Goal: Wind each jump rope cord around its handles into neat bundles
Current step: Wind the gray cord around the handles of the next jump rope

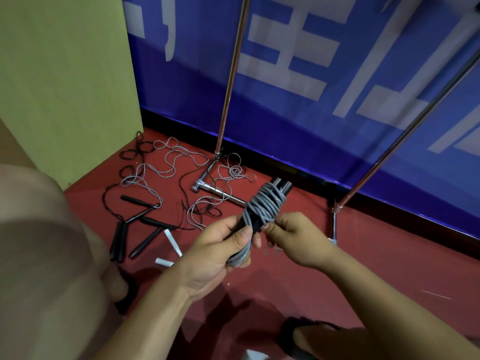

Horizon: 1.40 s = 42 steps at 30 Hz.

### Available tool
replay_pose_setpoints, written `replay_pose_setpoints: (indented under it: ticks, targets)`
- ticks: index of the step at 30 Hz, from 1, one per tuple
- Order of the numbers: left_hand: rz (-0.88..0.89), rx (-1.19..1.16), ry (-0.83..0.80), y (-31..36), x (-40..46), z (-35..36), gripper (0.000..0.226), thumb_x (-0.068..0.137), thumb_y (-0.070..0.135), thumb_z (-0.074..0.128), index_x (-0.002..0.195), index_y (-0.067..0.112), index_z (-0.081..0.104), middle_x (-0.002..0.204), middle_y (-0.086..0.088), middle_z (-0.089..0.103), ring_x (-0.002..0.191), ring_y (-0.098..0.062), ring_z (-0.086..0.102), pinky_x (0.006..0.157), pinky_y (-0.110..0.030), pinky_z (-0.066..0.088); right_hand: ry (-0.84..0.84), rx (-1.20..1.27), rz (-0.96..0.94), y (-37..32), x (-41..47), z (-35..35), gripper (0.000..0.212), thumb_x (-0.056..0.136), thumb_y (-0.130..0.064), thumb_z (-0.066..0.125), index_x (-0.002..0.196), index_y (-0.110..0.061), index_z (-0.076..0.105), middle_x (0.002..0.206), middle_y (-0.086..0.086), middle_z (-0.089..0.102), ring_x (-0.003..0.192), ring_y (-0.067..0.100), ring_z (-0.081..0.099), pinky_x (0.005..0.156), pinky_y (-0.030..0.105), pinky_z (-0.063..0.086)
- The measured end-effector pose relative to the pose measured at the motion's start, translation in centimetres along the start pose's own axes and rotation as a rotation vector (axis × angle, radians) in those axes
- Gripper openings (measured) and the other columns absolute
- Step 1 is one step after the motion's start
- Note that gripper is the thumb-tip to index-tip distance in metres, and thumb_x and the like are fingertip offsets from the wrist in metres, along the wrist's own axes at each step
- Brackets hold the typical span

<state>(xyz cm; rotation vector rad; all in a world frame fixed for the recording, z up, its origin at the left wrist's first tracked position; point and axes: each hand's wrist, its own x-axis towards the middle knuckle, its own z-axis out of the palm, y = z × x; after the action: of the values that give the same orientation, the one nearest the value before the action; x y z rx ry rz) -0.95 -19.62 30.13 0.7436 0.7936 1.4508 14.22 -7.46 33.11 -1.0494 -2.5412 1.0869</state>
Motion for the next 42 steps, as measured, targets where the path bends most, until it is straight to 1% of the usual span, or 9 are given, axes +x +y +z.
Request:
replay_pose_setpoints:
  ticks: [4, 9, 16, 19, 23, 26, 31, 36, 42]
  targets:
    - [0.023, 0.157, 0.176, -0.1, 0.5, 0.0, 0.045, 0.093, 0.028, 0.065, 0.104, -0.014, 0.055, 0.077, -0.009, 0.055, 0.053, -0.01, 0.039, 0.052, -0.022, 0.035, -0.038, -0.247, -0.088, -0.7, -1.1, 0.4, 0.026, 0.101, -0.03, 0.049, 0.084, -0.013, 0.06, 0.066, 0.0, 0.06, 0.065, 0.017, 0.054, 0.064, 0.031, 0.043]
    - [0.023, 0.406, 0.301, -0.1, 0.5, -0.6, 0.027, 0.091, 0.038, 0.064, 0.073, 0.017, 0.065, 0.064, 0.0, 0.054, 0.053, -0.012, 0.04, 0.055, -0.024, 0.035, -0.005, -0.361, -0.133, -1.3, -2.0, 0.5, 0.021, 0.099, -0.037, 0.046, 0.088, -0.021, 0.055, 0.071, -0.001, 0.058, 0.069, 0.024, 0.053, 0.067, 0.045, 0.044]
    - [0.009, 0.709, 0.479, -1.8, 1.0, -0.6, 0.009, 0.098, 0.027, 0.058, 0.093, 0.023, 0.065, 0.073, 0.009, 0.073, 0.062, -0.002, 0.063, 0.06, -0.017, 0.047, 0.003, -0.526, -0.137, -2.2, -3.0, 0.9, 0.026, 0.096, -0.046, 0.042, 0.085, -0.024, 0.05, 0.079, 0.002, 0.062, 0.079, 0.032, 0.059, 0.067, 0.045, 0.048]
    - [-0.031, 0.684, 0.541, -2.7, 1.3, -1.0, 0.003, 0.098, 0.023, 0.059, 0.099, 0.021, 0.062, 0.076, 0.004, 0.074, 0.066, -0.004, 0.07, 0.066, -0.025, 0.053, 0.057, -0.512, -0.037, -2.5, -3.0, 0.8, 0.03, 0.093, -0.051, 0.049, 0.091, -0.024, 0.062, 0.083, -0.001, 0.068, 0.084, 0.026, 0.062, 0.069, 0.04, 0.05]
    - [-0.073, 0.655, 0.533, -3.6, 1.7, -1.4, 0.002, 0.098, 0.022, 0.058, 0.097, 0.023, 0.057, 0.077, 0.002, 0.074, 0.063, -0.014, 0.07, 0.069, -0.038, 0.057, 0.146, -0.439, 0.114, -2.8, -2.6, 0.4, 0.034, 0.086, -0.055, 0.062, 0.08, -0.022, 0.064, 0.073, -0.004, 0.064, 0.076, 0.019, 0.06, 0.062, 0.033, 0.044]
    - [-0.08, 0.693, 0.539, -3.9, 1.9, -1.7, 0.004, 0.098, 0.021, 0.058, 0.096, 0.024, 0.056, 0.074, 0.001, 0.072, 0.051, -0.011, 0.06, 0.06, -0.032, 0.051, 0.106, -0.375, 0.137, -3.1, -2.5, 0.2, 0.033, 0.088, -0.05, 0.064, 0.077, -0.018, 0.063, 0.067, -0.004, 0.06, 0.069, 0.016, 0.056, 0.059, 0.031, 0.037]
    - [-0.072, 0.785, 0.594, -3.7, 2.1, -2.5, 0.006, 0.097, 0.022, 0.059, 0.092, 0.024, 0.056, 0.081, 0.001, 0.072, 0.073, -0.015, 0.064, 0.068, -0.031, 0.047, -0.009, -0.228, 0.182, -4.0, -2.3, -1.0, 0.038, 0.09, -0.042, 0.066, 0.069, -0.011, 0.061, 0.059, -0.003, 0.049, 0.054, 0.01, 0.041, 0.051, 0.022, 0.033]
    - [-0.027, 0.842, 0.637, -3.9, 2.3, -3.0, 0.013, 0.096, 0.019, 0.06, 0.086, 0.025, 0.055, 0.074, 0.005, 0.069, 0.073, -0.012, 0.064, 0.067, -0.027, 0.045, -0.091, -0.143, 0.162, -4.3, -2.3, -0.8, 0.046, 0.09, -0.038, 0.067, 0.075, 0.004, 0.059, 0.061, 0.004, 0.04, 0.055, 0.013, 0.033, 0.05, 0.027, 0.03]
    - [-0.044, 0.98, 0.546, -4.1, 2.1, -2.9, 0.012, 0.096, 0.025, 0.06, 0.088, 0.017, 0.063, 0.075, -0.002, 0.069, 0.07, -0.019, 0.062, 0.062, -0.027, 0.044, -0.048, -0.082, 0.157, -3.5, -2.3, -1.2, 0.02, 0.086, -0.03, 0.072, 0.071, -0.018, 0.065, 0.048, -0.013, 0.049, 0.046, 0.001, 0.041, 0.051, 0.019, 0.036]
